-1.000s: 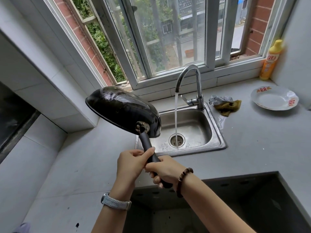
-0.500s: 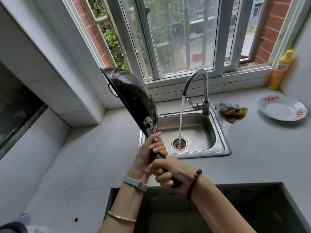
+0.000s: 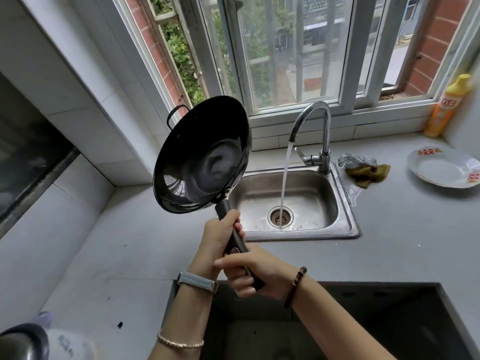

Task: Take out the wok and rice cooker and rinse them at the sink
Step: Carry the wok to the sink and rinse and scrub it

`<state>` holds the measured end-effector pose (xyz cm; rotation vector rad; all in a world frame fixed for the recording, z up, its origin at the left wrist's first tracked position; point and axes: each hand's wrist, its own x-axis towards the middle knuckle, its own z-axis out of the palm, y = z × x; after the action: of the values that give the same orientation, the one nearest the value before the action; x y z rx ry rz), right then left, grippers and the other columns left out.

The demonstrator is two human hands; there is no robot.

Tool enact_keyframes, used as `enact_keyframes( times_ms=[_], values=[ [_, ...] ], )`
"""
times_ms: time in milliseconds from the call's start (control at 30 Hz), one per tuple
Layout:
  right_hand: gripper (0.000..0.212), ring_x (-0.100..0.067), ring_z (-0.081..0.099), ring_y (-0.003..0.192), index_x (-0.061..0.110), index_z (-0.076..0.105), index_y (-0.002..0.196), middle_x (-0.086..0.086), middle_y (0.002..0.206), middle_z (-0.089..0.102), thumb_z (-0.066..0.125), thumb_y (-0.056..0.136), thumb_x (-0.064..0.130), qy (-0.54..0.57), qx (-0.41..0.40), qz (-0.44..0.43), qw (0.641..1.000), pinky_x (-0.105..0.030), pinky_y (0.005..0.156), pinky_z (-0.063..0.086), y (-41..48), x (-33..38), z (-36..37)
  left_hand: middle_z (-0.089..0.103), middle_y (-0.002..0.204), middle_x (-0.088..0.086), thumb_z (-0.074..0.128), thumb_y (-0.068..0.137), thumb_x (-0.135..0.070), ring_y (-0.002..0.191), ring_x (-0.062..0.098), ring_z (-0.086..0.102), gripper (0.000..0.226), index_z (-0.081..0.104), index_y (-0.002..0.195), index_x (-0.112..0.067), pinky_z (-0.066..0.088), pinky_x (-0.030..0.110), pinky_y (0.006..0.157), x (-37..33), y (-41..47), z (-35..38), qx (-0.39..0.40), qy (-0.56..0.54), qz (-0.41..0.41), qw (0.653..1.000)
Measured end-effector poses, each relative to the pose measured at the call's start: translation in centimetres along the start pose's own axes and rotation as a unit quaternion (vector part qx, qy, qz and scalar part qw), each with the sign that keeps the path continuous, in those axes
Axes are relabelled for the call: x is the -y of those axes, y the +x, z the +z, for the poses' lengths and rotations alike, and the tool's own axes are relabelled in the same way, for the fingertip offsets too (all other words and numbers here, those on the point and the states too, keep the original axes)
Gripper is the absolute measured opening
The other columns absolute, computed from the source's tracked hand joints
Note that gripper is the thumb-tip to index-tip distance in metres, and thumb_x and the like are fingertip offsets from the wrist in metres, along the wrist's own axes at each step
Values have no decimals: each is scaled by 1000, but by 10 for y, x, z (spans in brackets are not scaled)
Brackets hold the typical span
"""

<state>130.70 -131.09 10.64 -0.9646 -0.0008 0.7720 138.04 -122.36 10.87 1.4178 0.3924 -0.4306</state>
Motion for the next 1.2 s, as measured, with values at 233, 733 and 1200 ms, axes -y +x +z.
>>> enact_keyframes(
  times_ms=[233,733,1200],
  values=[
    [43,-3,27,32,18,35,56,10,44,28,43,98,15,128,94,39,987,-13,34,24,12,-19,-7,50,43,0,56,87,-5,36,13,50,29,50,58,-6,42,21,43,11,2,-10,-51,70,37,996],
    [37,-7,20,35,13,46,58,6,44,36,41,95,7,324,136,-2,936,-15,33,26,1,-60,-29,59,43,2,58,84,-8,40,12,58,34,58,50,-8,45,19,45,49,2,4,-20,231,22,972],
    [40,-6,31,31,19,29,66,4,44,24,58,85,-2,408,22,-44,911,-18,30,26,-40,-81,-66,59,44,-1,55,84,-4,39,10,59,25,57,59,-3,44,16,41,84,0,59,83,243,-37,966]
  ],
)
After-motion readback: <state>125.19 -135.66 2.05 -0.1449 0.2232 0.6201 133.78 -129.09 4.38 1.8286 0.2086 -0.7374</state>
